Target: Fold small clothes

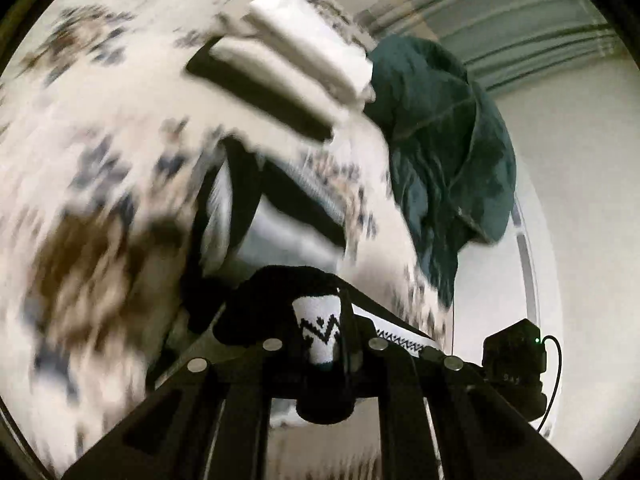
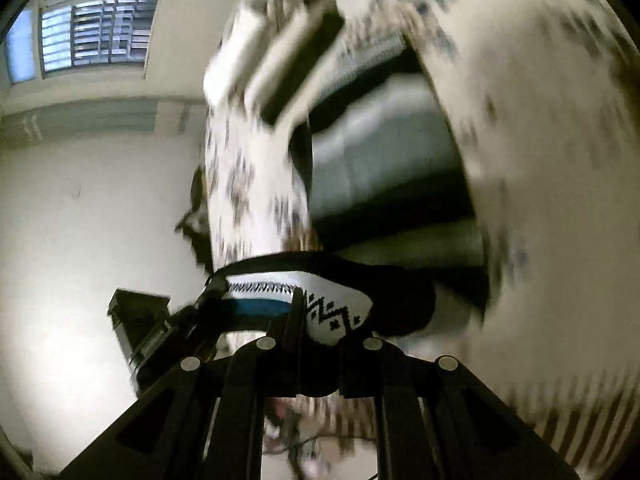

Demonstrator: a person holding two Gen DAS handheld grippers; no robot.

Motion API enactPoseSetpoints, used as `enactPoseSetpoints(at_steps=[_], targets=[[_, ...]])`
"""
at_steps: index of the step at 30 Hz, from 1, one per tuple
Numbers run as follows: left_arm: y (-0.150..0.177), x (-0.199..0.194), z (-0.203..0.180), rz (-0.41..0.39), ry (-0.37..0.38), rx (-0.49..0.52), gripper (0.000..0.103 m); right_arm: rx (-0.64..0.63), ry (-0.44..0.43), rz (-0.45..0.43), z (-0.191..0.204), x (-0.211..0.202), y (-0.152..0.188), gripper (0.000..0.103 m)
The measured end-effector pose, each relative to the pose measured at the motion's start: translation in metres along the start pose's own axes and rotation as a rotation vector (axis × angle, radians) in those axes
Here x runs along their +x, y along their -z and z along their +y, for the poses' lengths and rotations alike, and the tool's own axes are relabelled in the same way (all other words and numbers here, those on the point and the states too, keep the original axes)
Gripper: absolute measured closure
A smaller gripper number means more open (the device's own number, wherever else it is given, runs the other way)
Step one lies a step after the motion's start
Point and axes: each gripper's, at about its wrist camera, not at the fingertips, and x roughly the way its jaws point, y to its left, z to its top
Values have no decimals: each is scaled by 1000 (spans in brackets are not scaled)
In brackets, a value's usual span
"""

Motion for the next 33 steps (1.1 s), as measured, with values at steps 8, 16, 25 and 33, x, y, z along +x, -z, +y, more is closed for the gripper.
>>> enactPoseSetpoints(at_steps=[8,16,25,33], targets=[[-116,93,42,91,-50,-91,75,20,63,-92,14,75,-184,88],[-108,68,63,33,-91,-3,26,30,174,-121,-15,75,-198,20],[-123,148,55,202,-248,186,26,-55,333,-30,-37,129,-215,20],[-124,121,34,122,-171,278,26,-274,435,-79,8,150,-238,25]])
